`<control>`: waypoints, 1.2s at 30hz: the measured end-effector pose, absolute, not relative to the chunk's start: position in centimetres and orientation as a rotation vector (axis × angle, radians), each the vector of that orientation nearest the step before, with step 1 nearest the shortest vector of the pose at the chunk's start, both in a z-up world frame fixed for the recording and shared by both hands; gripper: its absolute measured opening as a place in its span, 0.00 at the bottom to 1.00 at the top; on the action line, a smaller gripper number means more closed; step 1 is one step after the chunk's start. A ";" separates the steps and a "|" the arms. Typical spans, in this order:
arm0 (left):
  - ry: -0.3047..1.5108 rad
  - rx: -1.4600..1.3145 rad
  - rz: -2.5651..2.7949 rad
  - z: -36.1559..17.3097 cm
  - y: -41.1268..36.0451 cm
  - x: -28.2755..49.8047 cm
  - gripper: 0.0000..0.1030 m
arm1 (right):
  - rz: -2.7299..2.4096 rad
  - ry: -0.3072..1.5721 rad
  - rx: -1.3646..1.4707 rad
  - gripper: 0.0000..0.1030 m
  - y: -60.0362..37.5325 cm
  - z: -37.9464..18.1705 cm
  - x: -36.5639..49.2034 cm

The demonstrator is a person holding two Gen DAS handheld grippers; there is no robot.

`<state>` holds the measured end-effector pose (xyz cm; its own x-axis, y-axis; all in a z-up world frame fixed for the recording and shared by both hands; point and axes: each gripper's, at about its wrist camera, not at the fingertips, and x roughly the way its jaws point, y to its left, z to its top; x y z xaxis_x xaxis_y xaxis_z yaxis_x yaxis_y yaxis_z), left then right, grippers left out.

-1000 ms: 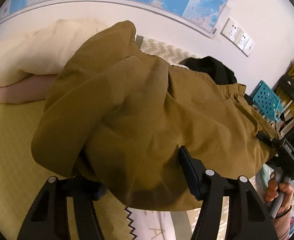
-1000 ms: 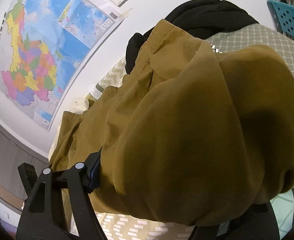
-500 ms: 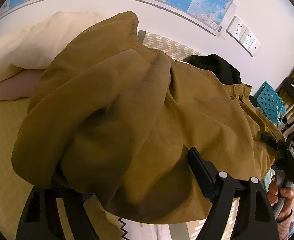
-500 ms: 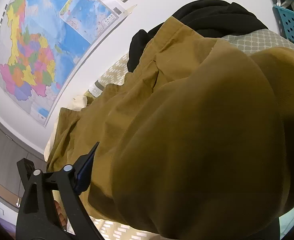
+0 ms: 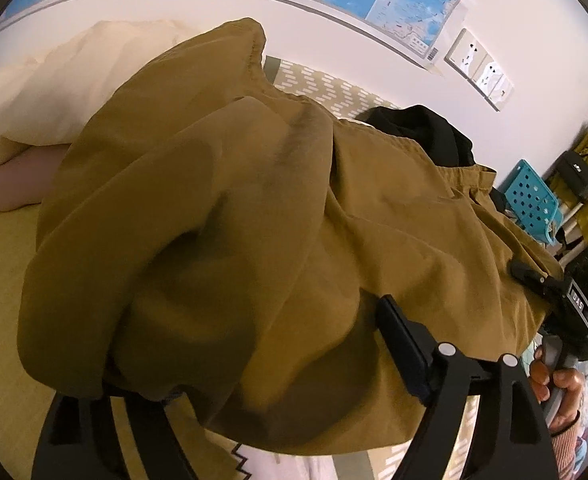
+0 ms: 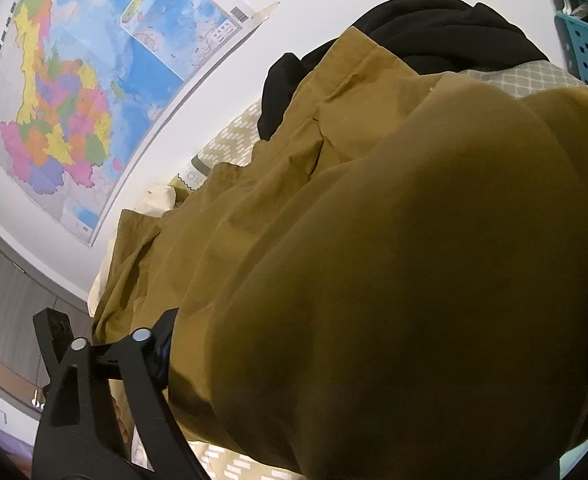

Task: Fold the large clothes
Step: 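Press the folded jacket bundle down with both tools, then grasp the olive jacket bundle with both tools and lift it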

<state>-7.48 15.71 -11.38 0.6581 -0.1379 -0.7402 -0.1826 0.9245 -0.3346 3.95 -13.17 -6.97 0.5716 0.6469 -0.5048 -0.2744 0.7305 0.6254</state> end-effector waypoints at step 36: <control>0.835 -0.363 0.000 -8.0 16.6 -6.2 0.41 | 0.660 0.734 0.504 0.37 -12.8 -3.7 2.9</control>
